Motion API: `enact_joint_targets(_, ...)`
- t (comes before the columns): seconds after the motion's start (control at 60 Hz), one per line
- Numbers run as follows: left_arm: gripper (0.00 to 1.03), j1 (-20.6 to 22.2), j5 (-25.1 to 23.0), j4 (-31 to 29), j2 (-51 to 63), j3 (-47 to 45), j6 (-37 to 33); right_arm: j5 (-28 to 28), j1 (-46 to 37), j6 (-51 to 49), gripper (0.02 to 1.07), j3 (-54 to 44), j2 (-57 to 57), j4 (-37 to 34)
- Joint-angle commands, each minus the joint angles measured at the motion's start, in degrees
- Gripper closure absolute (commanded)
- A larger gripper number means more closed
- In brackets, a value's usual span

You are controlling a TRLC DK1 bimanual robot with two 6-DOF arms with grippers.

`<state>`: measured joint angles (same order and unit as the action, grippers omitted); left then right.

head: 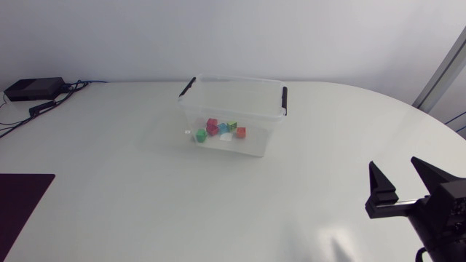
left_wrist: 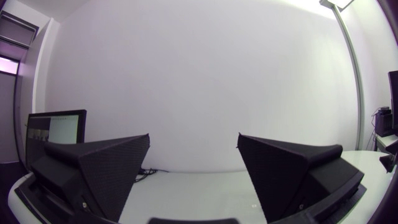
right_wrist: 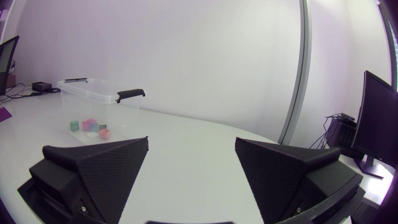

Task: Place the duplo bricks in the container

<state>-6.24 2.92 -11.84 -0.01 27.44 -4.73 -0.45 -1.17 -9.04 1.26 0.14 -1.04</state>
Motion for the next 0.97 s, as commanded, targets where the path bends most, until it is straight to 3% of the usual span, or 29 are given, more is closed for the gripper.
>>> enact_joint_targets(0.0,0.05,0.78,-0.87,1.90,-0.67,-2.80,-0.04,-0.31,0.41,0.85,0.06,-1.26,-0.45,0.73)
enact_joint_targets(0.817,0.05,6.21,-2.91,11.78,0.01,-27.31,4.71,0.44,1.17,8.99,0.06,-1.26,-0.14,1.04)
enact_joint_targets(0.95,0.05,6.24,-2.92,11.84,0.01,-27.44,4.73,0.45,1.17,9.04,0.06,-1.26,-0.14,1.04)
